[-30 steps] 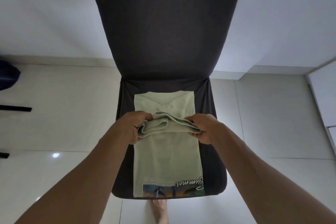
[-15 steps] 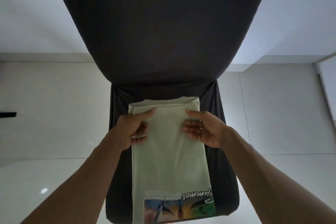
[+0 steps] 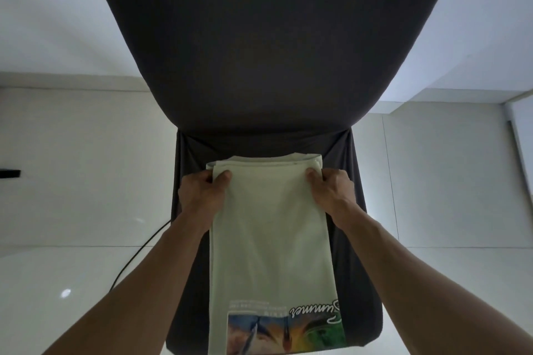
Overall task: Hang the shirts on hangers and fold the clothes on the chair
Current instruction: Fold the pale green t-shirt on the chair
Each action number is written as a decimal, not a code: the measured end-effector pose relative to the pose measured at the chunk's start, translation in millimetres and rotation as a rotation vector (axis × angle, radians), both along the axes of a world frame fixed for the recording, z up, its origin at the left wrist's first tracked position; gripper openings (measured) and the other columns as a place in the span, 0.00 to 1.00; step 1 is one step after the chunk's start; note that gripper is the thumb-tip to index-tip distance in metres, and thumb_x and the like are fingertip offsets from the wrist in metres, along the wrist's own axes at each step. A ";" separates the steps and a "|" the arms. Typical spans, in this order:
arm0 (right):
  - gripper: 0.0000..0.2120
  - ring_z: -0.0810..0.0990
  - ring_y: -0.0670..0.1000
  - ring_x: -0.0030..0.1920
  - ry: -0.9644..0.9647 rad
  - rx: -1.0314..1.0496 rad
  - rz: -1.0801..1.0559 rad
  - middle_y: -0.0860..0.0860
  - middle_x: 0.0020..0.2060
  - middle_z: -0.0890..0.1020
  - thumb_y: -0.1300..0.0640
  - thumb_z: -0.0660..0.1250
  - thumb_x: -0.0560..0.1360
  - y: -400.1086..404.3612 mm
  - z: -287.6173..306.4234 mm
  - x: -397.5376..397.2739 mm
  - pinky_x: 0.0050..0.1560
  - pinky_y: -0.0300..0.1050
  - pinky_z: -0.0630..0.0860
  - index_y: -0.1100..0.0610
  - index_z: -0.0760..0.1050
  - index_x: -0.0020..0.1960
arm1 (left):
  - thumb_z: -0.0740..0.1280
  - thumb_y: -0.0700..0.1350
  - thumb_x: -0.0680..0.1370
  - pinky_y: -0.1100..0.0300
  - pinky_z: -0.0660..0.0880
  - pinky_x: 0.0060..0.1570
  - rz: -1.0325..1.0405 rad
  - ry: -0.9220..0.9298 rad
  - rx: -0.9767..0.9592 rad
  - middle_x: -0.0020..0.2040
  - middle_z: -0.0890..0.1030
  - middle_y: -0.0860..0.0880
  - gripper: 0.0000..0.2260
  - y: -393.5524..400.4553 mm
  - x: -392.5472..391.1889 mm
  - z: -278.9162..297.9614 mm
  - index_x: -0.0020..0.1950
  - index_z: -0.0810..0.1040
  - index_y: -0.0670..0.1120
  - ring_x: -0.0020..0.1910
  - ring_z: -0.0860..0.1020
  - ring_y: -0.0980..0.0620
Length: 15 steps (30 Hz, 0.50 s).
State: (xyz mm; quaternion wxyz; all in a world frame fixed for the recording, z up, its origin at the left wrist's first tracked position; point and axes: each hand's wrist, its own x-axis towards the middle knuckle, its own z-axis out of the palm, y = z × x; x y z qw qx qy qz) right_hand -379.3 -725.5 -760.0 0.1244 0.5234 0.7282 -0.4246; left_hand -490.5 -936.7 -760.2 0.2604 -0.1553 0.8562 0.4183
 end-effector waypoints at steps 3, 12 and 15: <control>0.15 0.80 0.54 0.47 0.017 0.007 -0.027 0.51 0.46 0.81 0.40 0.64 0.78 -4.3 3.0 5.8 0.51 0.54 0.80 0.51 0.79 0.49 | 0.75 0.55 0.74 0.61 0.72 0.41 0.023 0.016 -0.008 0.42 0.80 0.52 0.15 -1.4 4.2 3.1 0.53 0.82 0.46 0.41 0.78 0.52; 0.15 0.78 0.49 0.45 0.104 0.005 -0.042 0.47 0.47 0.79 0.46 0.70 0.76 -32.9 16.2 66.2 0.45 0.48 0.76 0.49 0.72 0.60 | 0.75 0.50 0.74 0.57 0.71 0.46 -0.058 0.101 -0.057 0.43 0.78 0.52 0.20 -38.4 70.4 9.2 0.62 0.74 0.46 0.46 0.77 0.51; 0.14 0.79 0.48 0.45 0.112 -0.023 -0.032 0.46 0.47 0.79 0.47 0.71 0.76 -45.7 19.2 94.8 0.46 0.50 0.79 0.48 0.71 0.57 | 0.75 0.46 0.74 0.58 0.70 0.41 -0.058 0.098 -0.040 0.43 0.78 0.50 0.18 -54.6 102.0 10.0 0.61 0.74 0.45 0.43 0.77 0.50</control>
